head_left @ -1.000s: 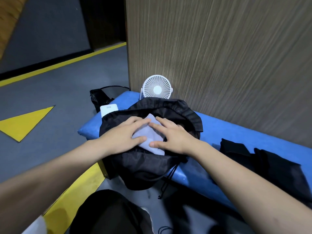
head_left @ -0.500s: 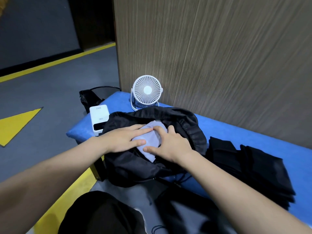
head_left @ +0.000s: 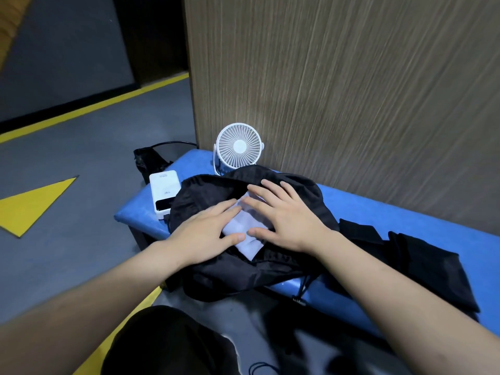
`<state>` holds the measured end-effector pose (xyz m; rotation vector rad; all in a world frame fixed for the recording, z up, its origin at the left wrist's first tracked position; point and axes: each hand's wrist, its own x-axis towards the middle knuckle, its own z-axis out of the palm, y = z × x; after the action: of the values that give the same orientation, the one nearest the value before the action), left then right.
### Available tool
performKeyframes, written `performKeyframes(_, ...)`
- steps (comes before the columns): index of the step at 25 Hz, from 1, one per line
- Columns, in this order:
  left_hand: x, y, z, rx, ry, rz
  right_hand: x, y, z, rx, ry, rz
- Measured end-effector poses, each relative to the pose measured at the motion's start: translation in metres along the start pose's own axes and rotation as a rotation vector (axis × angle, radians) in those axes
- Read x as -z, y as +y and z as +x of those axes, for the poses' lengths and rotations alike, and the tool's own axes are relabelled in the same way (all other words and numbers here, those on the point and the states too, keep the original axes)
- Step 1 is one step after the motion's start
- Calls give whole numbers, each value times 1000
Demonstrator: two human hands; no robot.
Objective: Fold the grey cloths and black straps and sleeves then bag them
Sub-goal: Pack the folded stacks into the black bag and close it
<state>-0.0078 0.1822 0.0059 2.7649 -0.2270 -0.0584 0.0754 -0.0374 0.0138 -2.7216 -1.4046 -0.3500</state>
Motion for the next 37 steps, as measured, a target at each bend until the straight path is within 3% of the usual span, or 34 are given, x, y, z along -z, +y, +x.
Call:
performKeyframes(4,-11,-10,6,-37,-83,58,-14,8,-3,-138,-277,193)
performKeyframes(14,-11,-19,32,-12,-156,94,-21,13,10,-272,-380,218)
performKeyframes(20,11,3,17,9,-108,99,8,4,-1,-265,-312,195)
performKeyframes(24,22,35,4,19,164,111,47,5,-33,-253,-177,153)
performKeyframes(27,21,78,-8,-58,329,-77,77,25,-70,-286,-104,173)
performKeyframes(31,-12,145,-12,-260,270,-171,100,53,-131,-396,-124,174)
performKeyframes(37,-56,196,14,-329,218,-100,101,70,-194,-470,-227,168)
